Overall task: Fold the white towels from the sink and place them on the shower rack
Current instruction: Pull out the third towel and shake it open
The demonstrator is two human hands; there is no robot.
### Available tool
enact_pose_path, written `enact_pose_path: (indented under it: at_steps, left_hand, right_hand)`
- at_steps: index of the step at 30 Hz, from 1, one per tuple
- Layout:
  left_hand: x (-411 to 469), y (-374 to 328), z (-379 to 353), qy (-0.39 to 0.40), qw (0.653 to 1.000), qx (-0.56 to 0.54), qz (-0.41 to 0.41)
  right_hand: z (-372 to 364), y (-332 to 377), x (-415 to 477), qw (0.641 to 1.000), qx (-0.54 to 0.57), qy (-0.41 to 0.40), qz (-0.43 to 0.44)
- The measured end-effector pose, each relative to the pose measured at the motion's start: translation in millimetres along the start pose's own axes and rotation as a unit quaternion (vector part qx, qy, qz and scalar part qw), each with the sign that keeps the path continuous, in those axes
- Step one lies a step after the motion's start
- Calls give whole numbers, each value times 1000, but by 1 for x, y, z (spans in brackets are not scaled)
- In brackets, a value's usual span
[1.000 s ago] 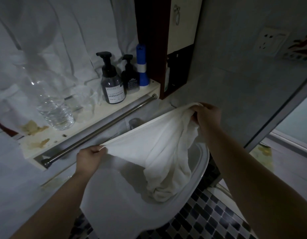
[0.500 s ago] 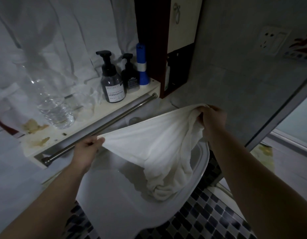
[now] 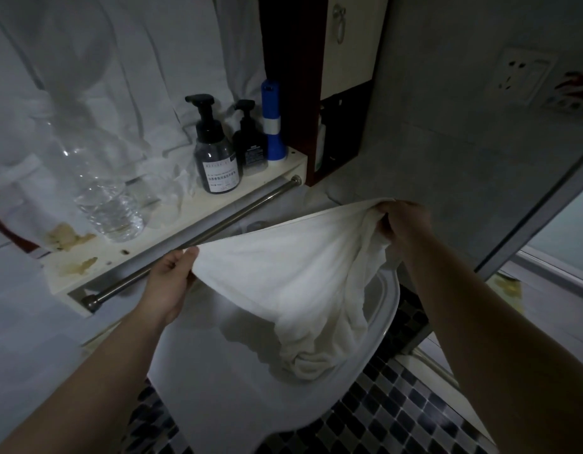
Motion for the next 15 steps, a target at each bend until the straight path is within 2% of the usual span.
enact_pose_path:
  at_steps: [3,9,12,15]
  left_hand:
    - [2,0,-8,-19,999,-20,34]
    - [-3,-5,-36,-28,998,-44,45]
    - [-11,-12,-56,2,998,-45,43]
    - [-22,-20,-80,17,998,-40,34]
  right_hand:
    - [-20,-9,4,997,-2,69,-39]
    - [-37,-22,-7,995,5,86,-43]
    - [-44,-24,-21,993,-4,110,-30]
    - [-56,-17,-37,985,-25,169,11]
Point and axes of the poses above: each hand's wrist, its own x-axis towards the middle knuckle, its own z-axis out of the back of the hand, y = z × x, the point moved 5 cm from there along x, towards the middle knuckle, and after that the axes turned 10 degrees about z, right-handed, at the moved point
